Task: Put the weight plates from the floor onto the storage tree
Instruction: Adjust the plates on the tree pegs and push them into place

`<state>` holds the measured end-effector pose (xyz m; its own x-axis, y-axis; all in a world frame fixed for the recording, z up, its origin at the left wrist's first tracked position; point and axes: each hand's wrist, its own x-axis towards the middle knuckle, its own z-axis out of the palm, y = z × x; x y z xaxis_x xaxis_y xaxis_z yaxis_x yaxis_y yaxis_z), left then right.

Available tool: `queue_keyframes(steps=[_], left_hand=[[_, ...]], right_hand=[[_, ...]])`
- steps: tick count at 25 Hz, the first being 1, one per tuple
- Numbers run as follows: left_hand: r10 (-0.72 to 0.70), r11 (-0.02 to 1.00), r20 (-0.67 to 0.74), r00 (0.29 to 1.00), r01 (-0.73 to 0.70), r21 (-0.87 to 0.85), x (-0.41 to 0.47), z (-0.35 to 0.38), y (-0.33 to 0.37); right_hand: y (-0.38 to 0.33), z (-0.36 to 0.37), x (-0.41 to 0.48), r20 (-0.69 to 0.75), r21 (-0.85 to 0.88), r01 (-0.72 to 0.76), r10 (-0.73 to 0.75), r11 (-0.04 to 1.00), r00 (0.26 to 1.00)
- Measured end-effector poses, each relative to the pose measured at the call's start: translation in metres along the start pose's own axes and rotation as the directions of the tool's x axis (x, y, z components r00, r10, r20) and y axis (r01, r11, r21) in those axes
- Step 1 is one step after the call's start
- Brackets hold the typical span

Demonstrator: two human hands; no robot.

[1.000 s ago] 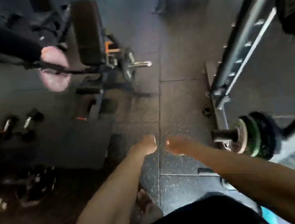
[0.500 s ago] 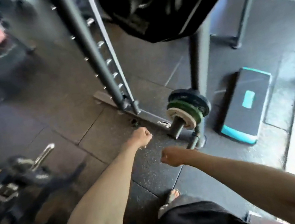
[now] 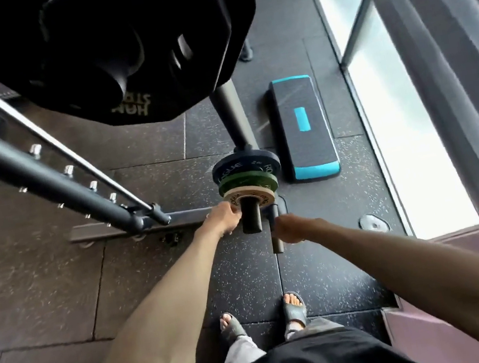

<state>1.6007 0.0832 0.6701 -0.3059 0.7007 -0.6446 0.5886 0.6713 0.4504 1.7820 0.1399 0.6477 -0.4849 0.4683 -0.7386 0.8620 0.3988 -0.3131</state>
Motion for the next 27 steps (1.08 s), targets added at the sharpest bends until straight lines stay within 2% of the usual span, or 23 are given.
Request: queue_keyframes(steps=[3, 6, 13, 16, 19, 24, 27], left_hand=[[-0.026, 0.996, 0.068, 0.997, 0.032, -0.087, 0.006, -0.002, -0.005], [-0.038, 0.981, 0.104, 0.994, 0.057, -0.186, 0.019, -0.006, -0.008], [-0.013, 0.939, 0.069, 0.998, 0.035, -0.342, 0.037, -0.017, 0.018], [-0.069, 0.95, 0.137, 0.988, 0.107, -0.293, 0.049, -0.03, 0.03], [-0.099, 0.956, 0.131, 0.986, 0.131, -0.264, 0.059, -0.036, 0.039], [-0.05, 0.913, -0.034, 0.998, 0.032, -0.406, 0.073, -0.039, 0.055], [-0.081, 0.927, -0.086, 0.993, 0.043, -0.372, 0.072, -0.036, 0.06]], right_hand=[[-0.01, -0.005, 0.001, -0.082, 0.168, -0.039, 0.054, 0.985, 0.995], [-0.021, -0.01, 0.011, -0.252, 0.437, 0.004, 0.118, 0.899, 0.961], [-0.035, -0.034, 0.032, -0.346, 0.68, 0.041, 0.271, 0.732, 0.898], [-0.036, -0.053, 0.042, -0.335, 0.708, 0.043, 0.281, 0.705, 0.899], [-0.033, -0.068, 0.049, -0.329, 0.675, 0.053, 0.237, 0.736, 0.914], [-0.031, -0.092, 0.065, -0.305, 0.625, 0.047, 0.188, 0.779, 0.934], [-0.025, -0.099, 0.065, -0.3, 0.596, 0.024, 0.194, 0.803, 0.934]])
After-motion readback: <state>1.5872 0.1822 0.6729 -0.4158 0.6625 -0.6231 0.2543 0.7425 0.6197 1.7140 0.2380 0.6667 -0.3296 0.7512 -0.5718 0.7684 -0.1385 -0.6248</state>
